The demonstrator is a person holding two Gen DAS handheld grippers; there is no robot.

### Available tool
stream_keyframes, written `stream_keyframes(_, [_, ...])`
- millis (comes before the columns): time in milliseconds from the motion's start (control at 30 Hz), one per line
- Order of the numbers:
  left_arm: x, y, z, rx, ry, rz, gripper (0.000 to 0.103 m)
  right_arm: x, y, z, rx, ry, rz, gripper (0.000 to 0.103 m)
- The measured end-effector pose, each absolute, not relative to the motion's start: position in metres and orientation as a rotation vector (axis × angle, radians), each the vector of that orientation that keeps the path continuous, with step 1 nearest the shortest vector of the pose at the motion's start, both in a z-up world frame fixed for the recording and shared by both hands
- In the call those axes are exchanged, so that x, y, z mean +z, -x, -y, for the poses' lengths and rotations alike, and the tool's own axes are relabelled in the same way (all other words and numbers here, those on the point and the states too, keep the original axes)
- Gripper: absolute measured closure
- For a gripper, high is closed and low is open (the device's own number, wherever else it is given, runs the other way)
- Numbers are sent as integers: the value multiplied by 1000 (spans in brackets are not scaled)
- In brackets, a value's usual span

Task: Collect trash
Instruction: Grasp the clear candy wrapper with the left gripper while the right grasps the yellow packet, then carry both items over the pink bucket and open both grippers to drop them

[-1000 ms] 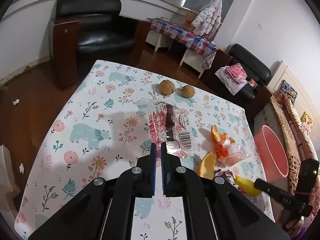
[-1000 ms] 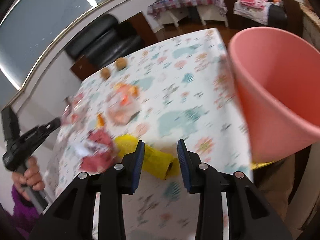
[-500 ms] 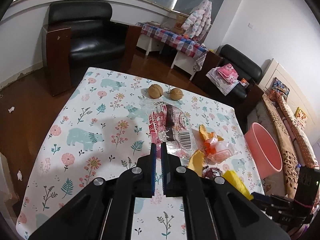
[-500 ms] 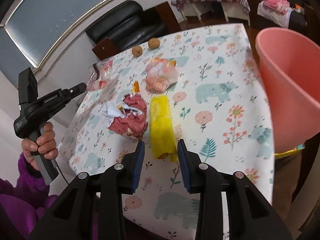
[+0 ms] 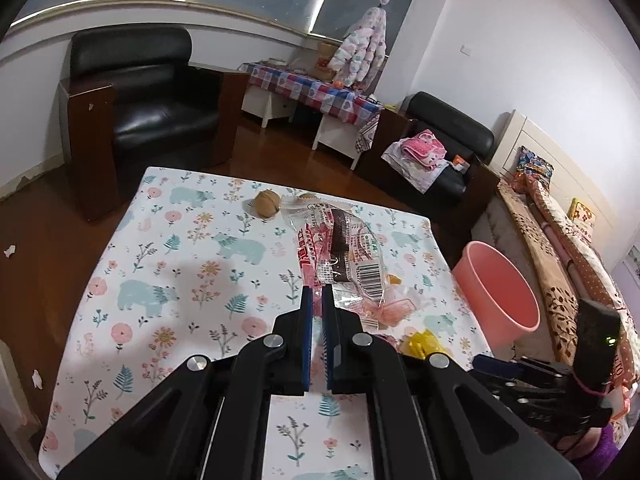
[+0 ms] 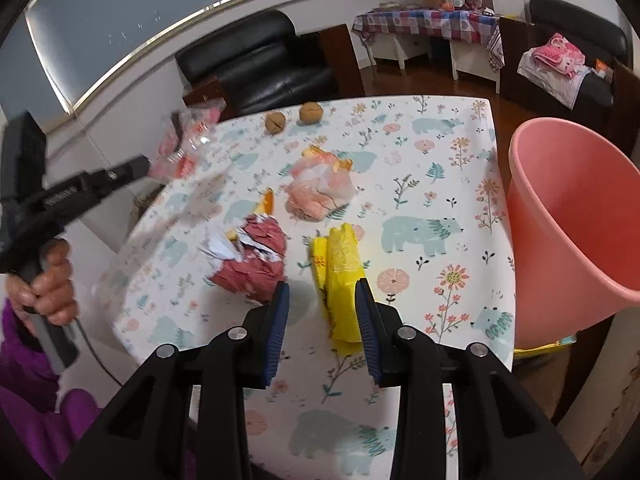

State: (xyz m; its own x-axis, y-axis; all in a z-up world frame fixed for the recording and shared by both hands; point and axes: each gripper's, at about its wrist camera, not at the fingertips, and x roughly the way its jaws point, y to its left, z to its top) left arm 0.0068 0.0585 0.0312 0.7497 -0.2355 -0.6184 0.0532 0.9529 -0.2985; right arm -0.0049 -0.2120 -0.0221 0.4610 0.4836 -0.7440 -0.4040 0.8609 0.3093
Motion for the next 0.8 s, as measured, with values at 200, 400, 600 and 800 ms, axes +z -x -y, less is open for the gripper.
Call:
stream_keyframes(200, [34,-3,-47,-181,261,-708,99,-41,2,206,488,-38,-949,68])
stream_keyframes(400, [34,-5,-31,-205,239,-722,99,-51,0,224,476,-140,-927,91])
stream_keyframes(600, [34,-17,-4,-262,217,-742,99,-27,7,254,451,-239,-819,94])
stream_keyframes(800, [40,-38,34,-338,196,-749,99,-2,7,295,380,-351,-728,95])
